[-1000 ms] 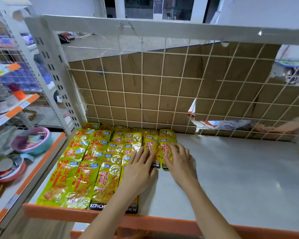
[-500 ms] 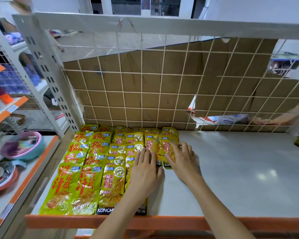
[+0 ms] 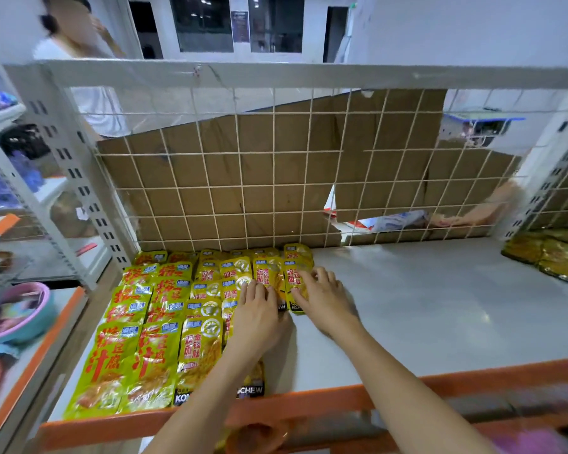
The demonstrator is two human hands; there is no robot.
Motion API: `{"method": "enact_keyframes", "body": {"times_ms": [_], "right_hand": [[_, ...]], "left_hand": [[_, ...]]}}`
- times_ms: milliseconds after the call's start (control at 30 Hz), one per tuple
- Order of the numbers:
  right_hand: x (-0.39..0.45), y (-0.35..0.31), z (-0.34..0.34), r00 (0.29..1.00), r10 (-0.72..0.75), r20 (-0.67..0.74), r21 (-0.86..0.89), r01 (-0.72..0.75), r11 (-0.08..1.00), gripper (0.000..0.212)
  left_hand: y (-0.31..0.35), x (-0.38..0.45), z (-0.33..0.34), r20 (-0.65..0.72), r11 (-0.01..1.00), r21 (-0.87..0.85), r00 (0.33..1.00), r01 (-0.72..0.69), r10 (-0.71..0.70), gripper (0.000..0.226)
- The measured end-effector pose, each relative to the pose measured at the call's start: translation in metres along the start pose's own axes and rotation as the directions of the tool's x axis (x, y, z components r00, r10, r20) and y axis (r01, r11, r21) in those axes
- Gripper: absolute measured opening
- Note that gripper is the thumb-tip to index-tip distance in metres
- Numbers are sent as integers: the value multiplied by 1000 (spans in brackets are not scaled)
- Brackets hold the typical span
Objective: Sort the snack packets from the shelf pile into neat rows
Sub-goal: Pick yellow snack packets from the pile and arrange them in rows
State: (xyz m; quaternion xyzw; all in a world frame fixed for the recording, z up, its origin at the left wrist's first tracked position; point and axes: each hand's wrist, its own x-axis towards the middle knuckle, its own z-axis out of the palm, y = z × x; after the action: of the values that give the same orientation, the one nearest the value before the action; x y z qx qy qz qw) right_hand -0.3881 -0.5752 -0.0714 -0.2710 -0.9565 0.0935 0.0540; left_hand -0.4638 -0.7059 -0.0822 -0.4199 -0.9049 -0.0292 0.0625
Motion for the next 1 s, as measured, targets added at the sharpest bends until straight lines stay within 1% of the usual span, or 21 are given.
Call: {"method": "enact_keyframes", "body": {"times_ms": [67, 100, 167, 233, 267, 300, 333, 367, 433, 533, 667, 767, 867, 1000], "right_hand": [[-8, 4, -11, 999, -14, 30, 45, 13, 999, 52], [-15, 9, -17, 999, -28, 25, 46, 27, 999, 53], [-36, 25, -28, 998, -58, 9, -8, 58, 998, 51], [-64, 49, -35, 998, -62, 5, -63, 62, 996, 52], [-80, 62, -41, 999, -50, 3, -63, 51, 997, 52], [-96, 75, -44, 1000, -28, -2, -57, 28, 998, 52], [-114, 89, -47, 1000, -6, -23, -43, 5, 999, 51], [-132, 101, -51, 998, 11, -69, -35, -14, 999, 52], [-168, 126, -57, 984, 58, -167, -28, -64, 998, 53], [-226, 166, -61, 975, 189, -117, 23, -188, 982, 53], [-299, 216, -68, 918, 350, -188, 63, -345, 937, 52], [-351, 249, -70, 870, 463, -168, 78, -456, 886, 49], [-402, 279, -75, 787, 575, -222, 101, -568, 817, 44], [-453, 310, -74, 664, 717, -210, 134, -707, 694, 43]], "left_hand": [[2, 3, -8, 16, 1000, 20, 1000, -5, 4, 49], [4, 2, -13, -2, 1000, 25, 1000, -19, 19, 46], [13, -4, -19, -81, 998, 12, 995, -56, 57, 41], [26, -13, -19, -180, 991, -20, 976, -132, 126, 37], [37, -19, -19, -213, 984, -41, 964, -171, 158, 32], [51, -25, -19, -240, 976, -58, 952, -208, 189, 32], [67, -32, -18, -254, 966, -76, 942, -246, 220, 37], [85, -38, -19, -284, 954, -86, 925, -286, 252, 41], [125, -50, -24, -314, 921, -117, 894, -372, 321, 42], [189, -68, -25, -332, 859, -151, 843, -490, 423, 40], [270, -94, -22, -293, 789, -190, 801, -584, 522, 41], [327, -113, -14, -249, 724, -224, 757, -652, 604, 39], [382, -127, -10, -212, 675, -270, 726, -686, 654, 29], [440, -139, -15, -215, 582, -323, 657, -746, 723, 29]]}}
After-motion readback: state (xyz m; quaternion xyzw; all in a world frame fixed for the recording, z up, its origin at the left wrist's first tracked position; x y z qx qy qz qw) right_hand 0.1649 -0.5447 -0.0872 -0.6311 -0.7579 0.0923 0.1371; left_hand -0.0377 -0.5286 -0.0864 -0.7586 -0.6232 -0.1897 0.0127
